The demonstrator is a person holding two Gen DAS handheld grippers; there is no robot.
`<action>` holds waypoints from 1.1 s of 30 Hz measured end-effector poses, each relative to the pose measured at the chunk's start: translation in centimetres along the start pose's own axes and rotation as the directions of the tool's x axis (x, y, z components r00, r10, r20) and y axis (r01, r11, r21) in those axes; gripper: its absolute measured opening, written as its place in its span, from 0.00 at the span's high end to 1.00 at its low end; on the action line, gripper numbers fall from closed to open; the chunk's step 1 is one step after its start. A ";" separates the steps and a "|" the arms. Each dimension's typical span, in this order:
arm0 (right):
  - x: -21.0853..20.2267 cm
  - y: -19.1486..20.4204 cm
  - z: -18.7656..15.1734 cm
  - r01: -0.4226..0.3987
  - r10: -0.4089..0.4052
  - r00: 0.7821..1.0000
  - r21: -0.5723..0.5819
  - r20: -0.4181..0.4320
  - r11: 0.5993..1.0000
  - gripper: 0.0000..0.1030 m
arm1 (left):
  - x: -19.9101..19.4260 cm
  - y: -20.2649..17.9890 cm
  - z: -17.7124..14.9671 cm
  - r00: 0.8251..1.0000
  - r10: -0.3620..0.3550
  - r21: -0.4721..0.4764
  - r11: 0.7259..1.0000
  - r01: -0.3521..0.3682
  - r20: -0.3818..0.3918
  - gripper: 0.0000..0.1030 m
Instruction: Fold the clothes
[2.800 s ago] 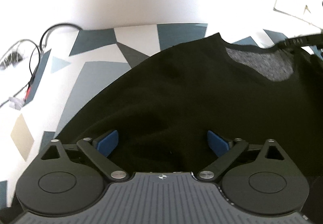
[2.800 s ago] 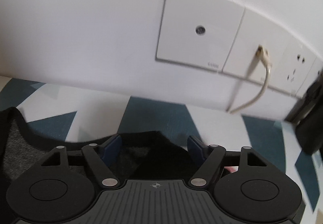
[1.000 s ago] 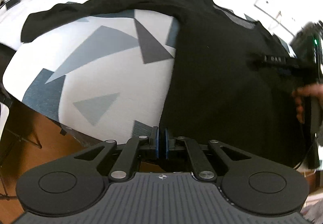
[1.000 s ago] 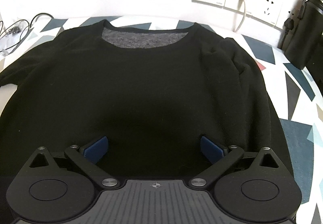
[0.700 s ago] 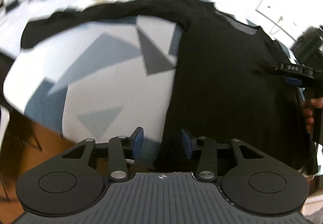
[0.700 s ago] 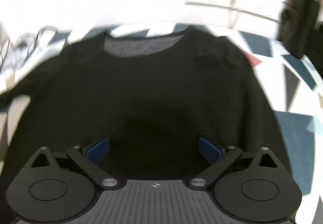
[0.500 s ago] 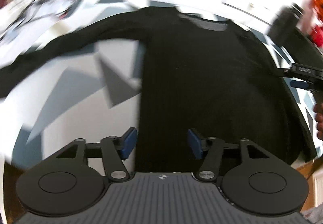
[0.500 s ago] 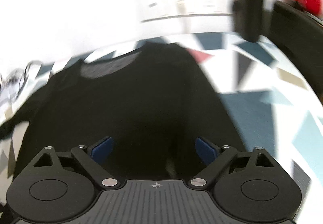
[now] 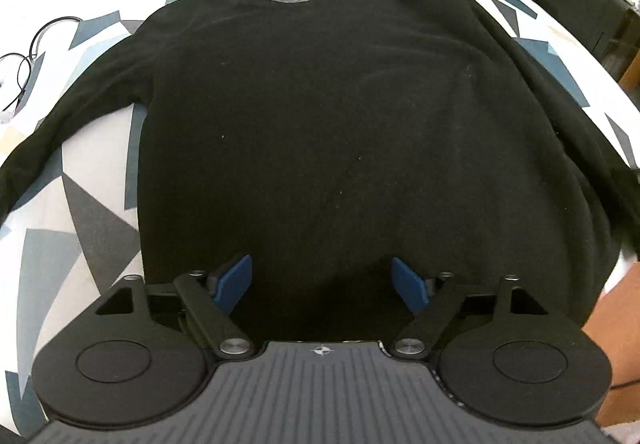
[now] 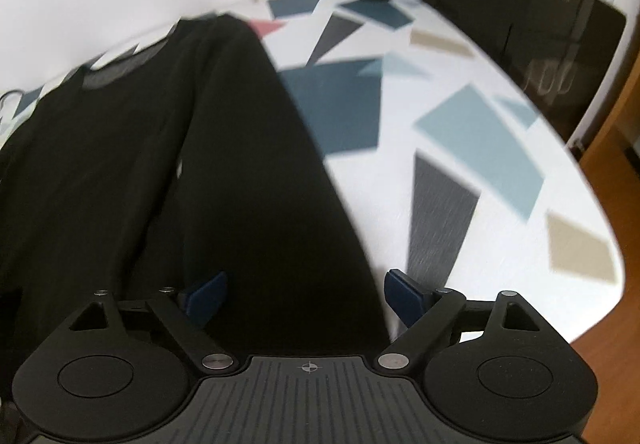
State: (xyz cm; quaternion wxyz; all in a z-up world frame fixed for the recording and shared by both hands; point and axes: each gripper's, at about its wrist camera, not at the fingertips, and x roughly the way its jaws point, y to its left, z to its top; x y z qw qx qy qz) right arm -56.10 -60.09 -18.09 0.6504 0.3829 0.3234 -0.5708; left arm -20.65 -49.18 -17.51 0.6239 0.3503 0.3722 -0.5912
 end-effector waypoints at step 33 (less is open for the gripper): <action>-5.3 0.3 26.4 -0.347 0.276 0.848 0.080 0.452 0.935 0.90 | 0.2 0.4 -1.0 0.997 0.081 -0.123 0.989 -0.078 0.021 0.00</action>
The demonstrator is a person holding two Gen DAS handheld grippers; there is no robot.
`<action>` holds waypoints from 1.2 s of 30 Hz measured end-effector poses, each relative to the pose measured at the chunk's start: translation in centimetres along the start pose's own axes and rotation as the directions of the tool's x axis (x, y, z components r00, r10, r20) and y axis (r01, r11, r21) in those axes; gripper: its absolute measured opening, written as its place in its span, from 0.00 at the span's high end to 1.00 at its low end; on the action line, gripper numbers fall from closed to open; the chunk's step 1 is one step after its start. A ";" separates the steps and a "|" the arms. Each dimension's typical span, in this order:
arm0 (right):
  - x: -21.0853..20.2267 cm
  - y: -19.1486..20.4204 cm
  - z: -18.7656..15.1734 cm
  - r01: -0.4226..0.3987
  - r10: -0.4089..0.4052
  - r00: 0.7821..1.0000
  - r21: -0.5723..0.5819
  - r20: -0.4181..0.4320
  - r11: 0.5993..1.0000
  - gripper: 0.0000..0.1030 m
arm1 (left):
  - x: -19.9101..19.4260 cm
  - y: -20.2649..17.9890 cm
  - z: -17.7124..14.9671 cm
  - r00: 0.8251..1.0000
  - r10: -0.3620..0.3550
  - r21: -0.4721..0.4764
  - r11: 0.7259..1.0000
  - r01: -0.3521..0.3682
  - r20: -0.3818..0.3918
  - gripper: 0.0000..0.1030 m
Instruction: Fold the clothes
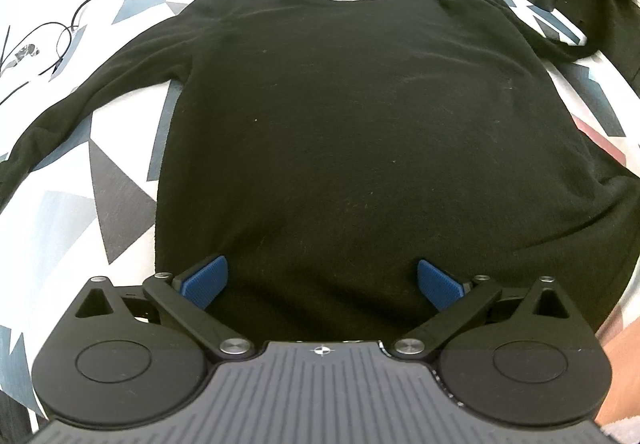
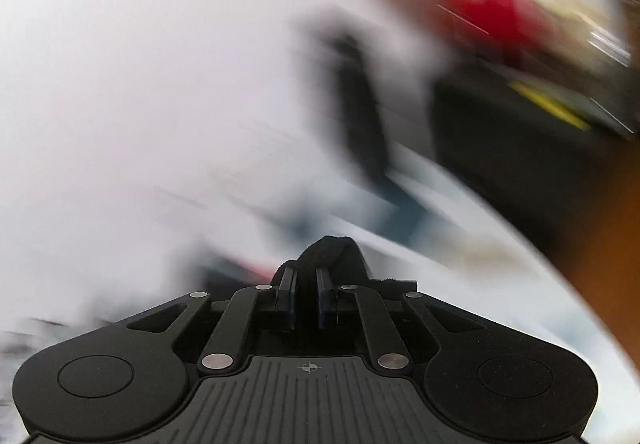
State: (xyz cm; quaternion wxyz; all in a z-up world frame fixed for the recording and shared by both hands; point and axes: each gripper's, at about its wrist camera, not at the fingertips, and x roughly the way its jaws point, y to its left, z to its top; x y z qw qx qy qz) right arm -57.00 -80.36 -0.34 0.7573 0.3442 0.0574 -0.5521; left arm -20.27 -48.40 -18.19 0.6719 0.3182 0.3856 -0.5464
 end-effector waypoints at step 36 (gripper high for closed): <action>-8.0 -4.6 -25.8 0.269 -0.414 0.844 -0.400 -0.341 0.876 0.97 | -1.2 3.6 -1.4 0.996 -0.083 0.048 0.995 0.084 -0.030 0.00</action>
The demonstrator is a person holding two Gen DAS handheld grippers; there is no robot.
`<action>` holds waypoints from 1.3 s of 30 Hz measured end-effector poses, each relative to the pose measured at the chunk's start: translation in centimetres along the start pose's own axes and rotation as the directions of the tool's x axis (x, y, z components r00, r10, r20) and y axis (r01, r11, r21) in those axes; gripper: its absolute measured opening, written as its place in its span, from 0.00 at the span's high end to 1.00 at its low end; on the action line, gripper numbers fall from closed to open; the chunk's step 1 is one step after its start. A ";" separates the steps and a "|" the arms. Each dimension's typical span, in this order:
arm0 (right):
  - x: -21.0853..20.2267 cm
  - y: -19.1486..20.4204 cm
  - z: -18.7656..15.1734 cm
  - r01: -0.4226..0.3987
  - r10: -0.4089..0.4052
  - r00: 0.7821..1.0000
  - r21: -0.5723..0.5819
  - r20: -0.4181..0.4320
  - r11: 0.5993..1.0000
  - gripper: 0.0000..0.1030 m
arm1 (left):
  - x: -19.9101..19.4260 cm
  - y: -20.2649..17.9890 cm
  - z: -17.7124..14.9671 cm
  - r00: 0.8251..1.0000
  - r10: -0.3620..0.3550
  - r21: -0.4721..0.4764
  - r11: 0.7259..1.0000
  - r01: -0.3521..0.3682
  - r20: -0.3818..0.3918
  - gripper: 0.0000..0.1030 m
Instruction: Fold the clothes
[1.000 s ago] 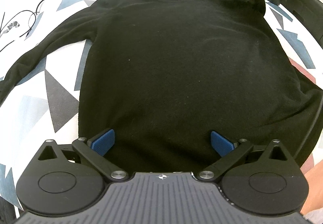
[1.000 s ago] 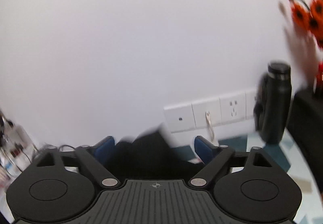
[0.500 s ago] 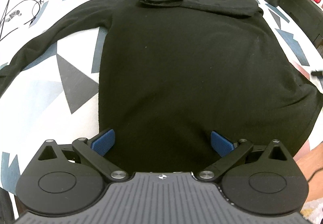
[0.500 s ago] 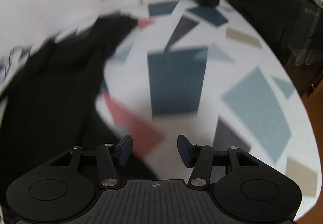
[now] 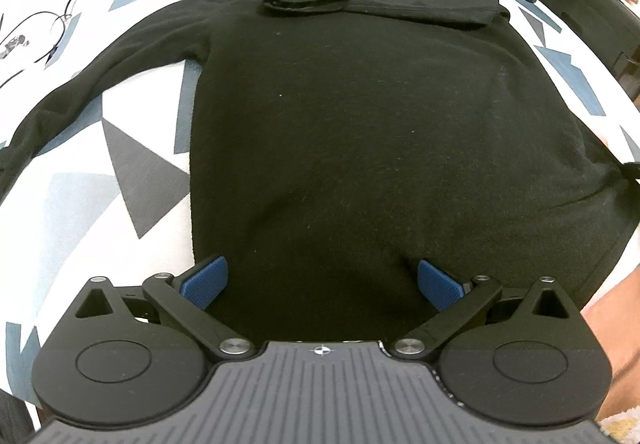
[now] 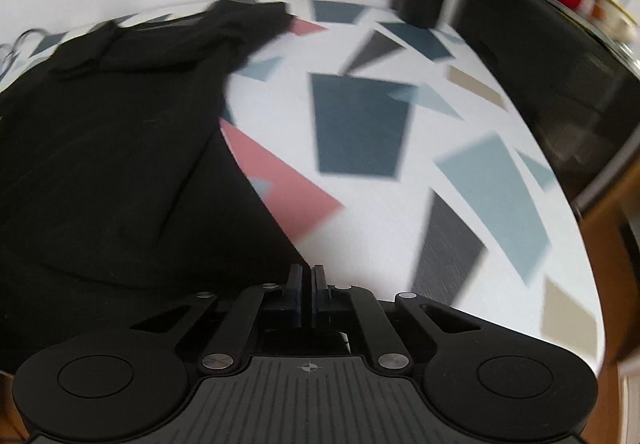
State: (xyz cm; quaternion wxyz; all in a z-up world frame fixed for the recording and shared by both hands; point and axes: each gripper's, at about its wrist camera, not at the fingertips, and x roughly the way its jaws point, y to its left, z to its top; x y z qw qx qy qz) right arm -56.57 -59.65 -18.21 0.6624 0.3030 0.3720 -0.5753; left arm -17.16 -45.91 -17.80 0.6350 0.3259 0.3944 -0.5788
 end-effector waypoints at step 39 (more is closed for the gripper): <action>-4.3 19.5 13.4 -0.169 0.166 0.978 0.008 0.127 0.986 0.68 | -2.0 12.2 -1.0 0.916 -0.402 -0.079 0.913 0.401 0.005 0.21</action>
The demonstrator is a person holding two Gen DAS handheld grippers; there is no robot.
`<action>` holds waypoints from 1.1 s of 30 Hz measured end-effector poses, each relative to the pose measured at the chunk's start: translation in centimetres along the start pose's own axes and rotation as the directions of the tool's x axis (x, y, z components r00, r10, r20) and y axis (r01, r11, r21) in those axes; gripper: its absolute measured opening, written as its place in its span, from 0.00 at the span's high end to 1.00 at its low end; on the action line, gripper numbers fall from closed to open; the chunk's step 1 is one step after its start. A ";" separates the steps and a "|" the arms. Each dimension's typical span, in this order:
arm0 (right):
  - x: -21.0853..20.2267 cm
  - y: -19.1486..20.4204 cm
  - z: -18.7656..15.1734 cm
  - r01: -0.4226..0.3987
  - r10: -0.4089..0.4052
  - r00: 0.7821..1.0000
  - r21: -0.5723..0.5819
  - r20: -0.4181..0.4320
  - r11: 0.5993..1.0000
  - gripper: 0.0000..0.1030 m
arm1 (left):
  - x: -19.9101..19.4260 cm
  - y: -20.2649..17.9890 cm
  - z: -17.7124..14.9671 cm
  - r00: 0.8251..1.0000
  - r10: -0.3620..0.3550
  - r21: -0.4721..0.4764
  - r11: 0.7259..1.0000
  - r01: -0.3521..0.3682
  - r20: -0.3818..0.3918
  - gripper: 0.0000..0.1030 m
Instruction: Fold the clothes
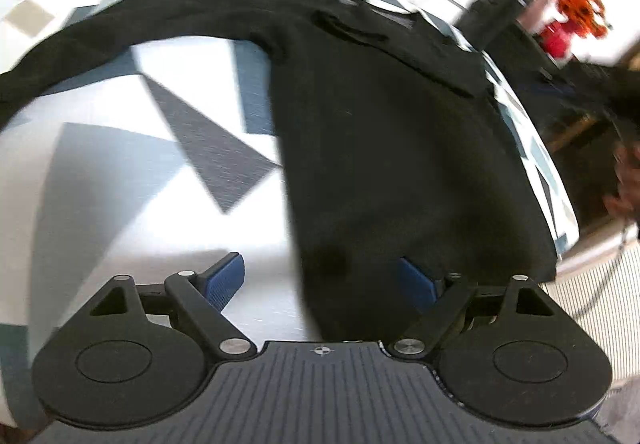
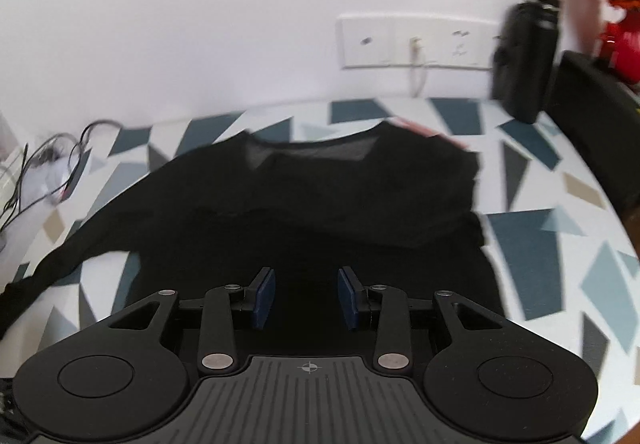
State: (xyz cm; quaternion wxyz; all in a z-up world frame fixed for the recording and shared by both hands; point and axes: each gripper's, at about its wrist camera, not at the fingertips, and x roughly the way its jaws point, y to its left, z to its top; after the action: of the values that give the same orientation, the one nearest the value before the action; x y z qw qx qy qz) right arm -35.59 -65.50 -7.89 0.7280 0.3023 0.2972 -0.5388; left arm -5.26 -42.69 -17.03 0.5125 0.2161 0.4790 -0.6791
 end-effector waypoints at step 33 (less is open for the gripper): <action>7.7 -15.1 -0.1 0.070 -0.074 0.992 0.046 0.099 0.996 0.53 | 13.2 -7.9 19.4 0.960 0.259 0.424 0.861 -0.280 0.107 0.15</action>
State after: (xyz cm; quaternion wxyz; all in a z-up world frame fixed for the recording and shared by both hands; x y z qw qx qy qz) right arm -48.27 -73.66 -15.61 0.7156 0.2792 0.2591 -0.5855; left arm -13.61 -65.95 -15.24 0.5521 0.3739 0.2683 -0.6952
